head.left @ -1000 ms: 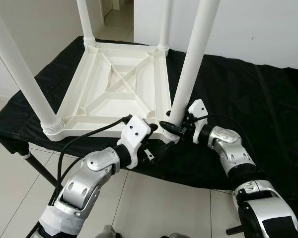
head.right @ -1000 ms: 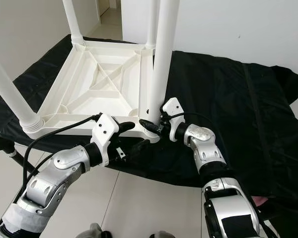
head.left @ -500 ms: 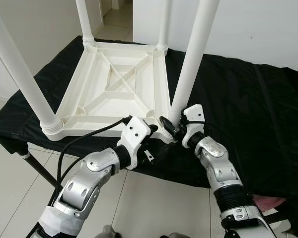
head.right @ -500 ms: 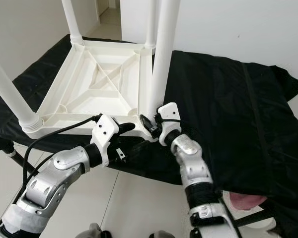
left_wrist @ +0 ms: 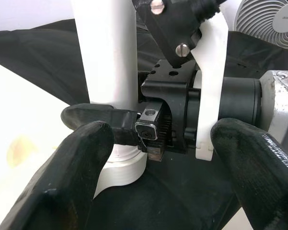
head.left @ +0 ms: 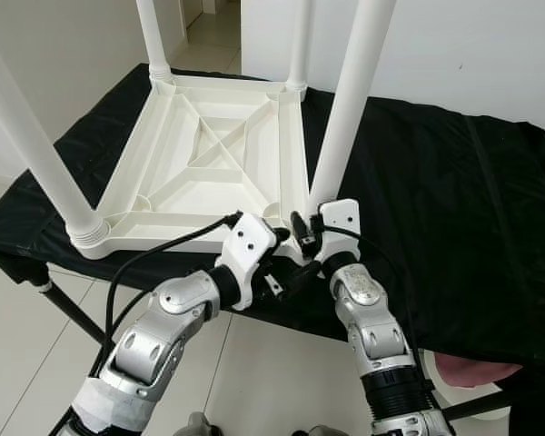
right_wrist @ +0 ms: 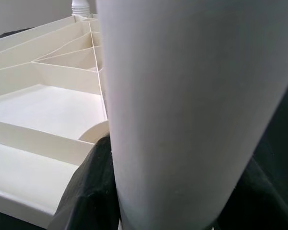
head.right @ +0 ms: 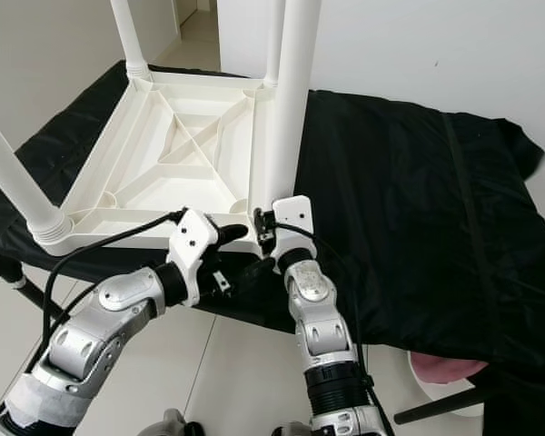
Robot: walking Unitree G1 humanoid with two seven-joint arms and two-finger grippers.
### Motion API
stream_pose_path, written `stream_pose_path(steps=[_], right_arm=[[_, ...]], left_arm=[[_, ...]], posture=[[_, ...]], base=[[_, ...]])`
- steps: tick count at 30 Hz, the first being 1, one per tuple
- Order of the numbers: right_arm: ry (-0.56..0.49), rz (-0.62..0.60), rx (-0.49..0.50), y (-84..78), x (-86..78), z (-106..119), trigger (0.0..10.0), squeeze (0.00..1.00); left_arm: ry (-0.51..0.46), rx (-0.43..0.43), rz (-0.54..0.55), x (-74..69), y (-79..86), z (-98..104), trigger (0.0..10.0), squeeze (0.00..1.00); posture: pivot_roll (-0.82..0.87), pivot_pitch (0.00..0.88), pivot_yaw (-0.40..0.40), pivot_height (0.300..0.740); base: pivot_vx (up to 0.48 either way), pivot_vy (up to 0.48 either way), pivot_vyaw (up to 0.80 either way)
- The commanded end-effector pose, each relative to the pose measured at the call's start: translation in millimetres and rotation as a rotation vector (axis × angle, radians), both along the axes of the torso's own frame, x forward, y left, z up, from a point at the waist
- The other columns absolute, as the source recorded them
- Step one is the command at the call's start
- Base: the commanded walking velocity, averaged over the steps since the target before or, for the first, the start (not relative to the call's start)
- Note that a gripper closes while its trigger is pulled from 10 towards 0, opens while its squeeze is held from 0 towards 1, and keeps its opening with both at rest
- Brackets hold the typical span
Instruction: Building children table
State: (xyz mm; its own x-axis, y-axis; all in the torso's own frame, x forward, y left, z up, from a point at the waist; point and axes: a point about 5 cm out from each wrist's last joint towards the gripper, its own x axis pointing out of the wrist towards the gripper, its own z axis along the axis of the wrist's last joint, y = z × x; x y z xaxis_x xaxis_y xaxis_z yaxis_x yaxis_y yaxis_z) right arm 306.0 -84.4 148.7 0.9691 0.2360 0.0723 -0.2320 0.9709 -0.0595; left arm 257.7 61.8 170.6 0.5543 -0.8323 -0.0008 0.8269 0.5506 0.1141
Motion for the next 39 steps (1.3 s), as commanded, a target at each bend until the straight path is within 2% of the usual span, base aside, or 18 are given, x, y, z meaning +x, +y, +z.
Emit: stream_pose_path(steps=[1, 2, 4, 9, 10, 11, 15, 17, 18, 19, 21, 24, 30, 31, 32, 36, 37, 39], right_arm=[[-0.019, -0.023, 0.007, -1.3, -0.8, 4.9, 10.0, 0.00], [-0.010, -0.018, 0.020, -3.1, -1.7, 7.3, 10.0, 1.00], [-0.010, -0.018, 0.020, -3.1, -1.7, 7.3, 10.0, 1.00], [-0.009, 0.012, 0.031, -19.4, 4.6, 12.4, 10.0, 1.00], [0.003, 0.065, 0.011, -25.1, 7.5, 11.4, 10.0, 1.00], [0.004, 0.125, -0.012, -29.5, 9.2, 10.8, 10.0, 0.00], [0.023, 0.251, -0.044, -35.3, 10.3, 7.6, 10.0, 0.00], [0.010, 0.378, -0.134, -41.3, 9.0, 2.7, 10.0, 0.00], [0.010, 0.378, -0.134, -41.3, 9.0, 2.7, 10.0, 0.00], [0.028, 0.452, -0.168, -44.8, 9.7, -2.2, 10.0, 0.00], [0.028, 0.452, -0.168, -44.8, 9.7, -2.2, 10.0, 0.00], [0.034, 0.547, -0.207, -49.1, 14.9, -5.8, 10.0, 0.00], [0.032, 0.581, -0.212, -46.3, 36.1, -1.1, 10.0, 0.00], [0.033, 0.586, -0.212, -44.4, 41.2, 0.9, 8.0, 0.00], [0.029, 0.590, -0.219, -42.7, 45.2, 3.0, 5.2, 0.00], [0.024, 0.623, -0.222, -41.5, 49.7, 5.5, 4.7, 0.00], [0.021, 0.635, -0.236, -41.7, 50.4, 5.5, 0.7, 0.00], [0.020, 0.642, -0.247, -41.8, 50.9, 5.5, 0.7, 0.00]], left_arm=[[-0.003, -0.003, -0.015, -0.6, -0.9, 0.2, 10.0, 0.00], [-0.001, -0.003, -0.015, -0.8, -0.9, -0.1, 10.0, 0.00], [-0.001, -0.003, -0.015, -0.8, -0.9, -0.1, 10.0, 0.00], [0.002, -0.002, -0.014, -2.0, -0.5, -0.9, 10.0, 0.00], [0.003, -0.001, -0.013, -2.2, -0.2, -1.1, 10.0, 0.00], [0.004, 0.000, -0.014, -2.4, 0.2, -1.3, 10.0, 0.00], [0.005, 0.002, -0.016, -2.7, 0.3, -2.0, 10.0, 0.00], [0.012, 0.005, -0.023, -4.4, 0.1, -3.4, 10.0, 0.00], [0.012, 0.005, -0.023, -4.4, 0.1, -3.4, 10.0, 0.00], [0.018, 0.009, -0.030, -5.3, 0.1, -4.7, 10.0, 0.00], [0.018, 0.009, -0.030, -5.3, 0.1, -4.7, 10.0, 0.00], [0.029, 0.017, -0.046, -7.4, 0.8, -6.9, 10.0, 0.00], [0.031, 0.024, -0.048, -6.9, 2.7, -6.5, 10.0, 0.00], [0.029, 0.024, -0.045, -6.6, 3.0, -6.1, 10.0, 0.00], [0.025, 0.025, -0.041, -6.0, 3.2, -5.4, 10.0, 0.00], [0.019, 0.023, -0.031, -4.9, 4.3, -3.9, 10.0, 0.00], [0.017, 0.023, -0.028, -4.4, 4.7, -3.7, 10.0, 0.00], [0.016, 0.024, -0.025, -4.1, 5.0, -3.6, 10.0, 0.00]], posture=[[-0.08, 0.051, -0.007, 0.740], [-0.08, 0.052, -0.009, 0.740], [-0.08, 0.052, -0.009, 0.740], [-0.08, 0.054, -0.010, 0.740], [-0.08, 0.053, -0.009, 0.740], [-0.08, 0.053, -0.009, 0.740], [-0.08, 0.052, -0.006, 0.740], [-0.08, 0.052, -0.001, 0.740], [-0.08, 0.052, -0.001, 0.740], [-0.09, 0.049, 0.008, 0.740], [-0.09, 0.049, 0.008, 0.740], [-0.09, 0.048, 0.012, 0.740], [-0.08, 0.042, 0.014, 0.740], [-0.07, 0.039, 0.014, 0.740], [-0.06, 0.035, 0.010, 0.740], [-0.06, 0.032, 0.009, 0.740], [-0.05, 0.028, 0.006, 0.740], [-0.05, 0.028, 0.006, 0.740]], base=[[0.000, 0.000, 0.00], [0.000, 0.000, 0.00], [0.000, 0.000, 0.00], [0.000, 0.000, 0.00], [0.000, 0.000, 0.00], [0.000, 0.000, 0.00], [0.000, 0.000, 0.00], [0.000, 0.000, 0.00], [0.000, 0.000, 0.00], [0.000, 0.000, 0.00], [0.000, 0.000, 0.00], [0.000, 0.000, 0.00], [0.000, 0.000, 0.00], [0.000, 0.000, 0.00], [0.000, 0.000, 0.00], [0.000, 0.000, 0.00], [0.000, 0.000, 0.00], [0.000, 0.000, 0.00]])
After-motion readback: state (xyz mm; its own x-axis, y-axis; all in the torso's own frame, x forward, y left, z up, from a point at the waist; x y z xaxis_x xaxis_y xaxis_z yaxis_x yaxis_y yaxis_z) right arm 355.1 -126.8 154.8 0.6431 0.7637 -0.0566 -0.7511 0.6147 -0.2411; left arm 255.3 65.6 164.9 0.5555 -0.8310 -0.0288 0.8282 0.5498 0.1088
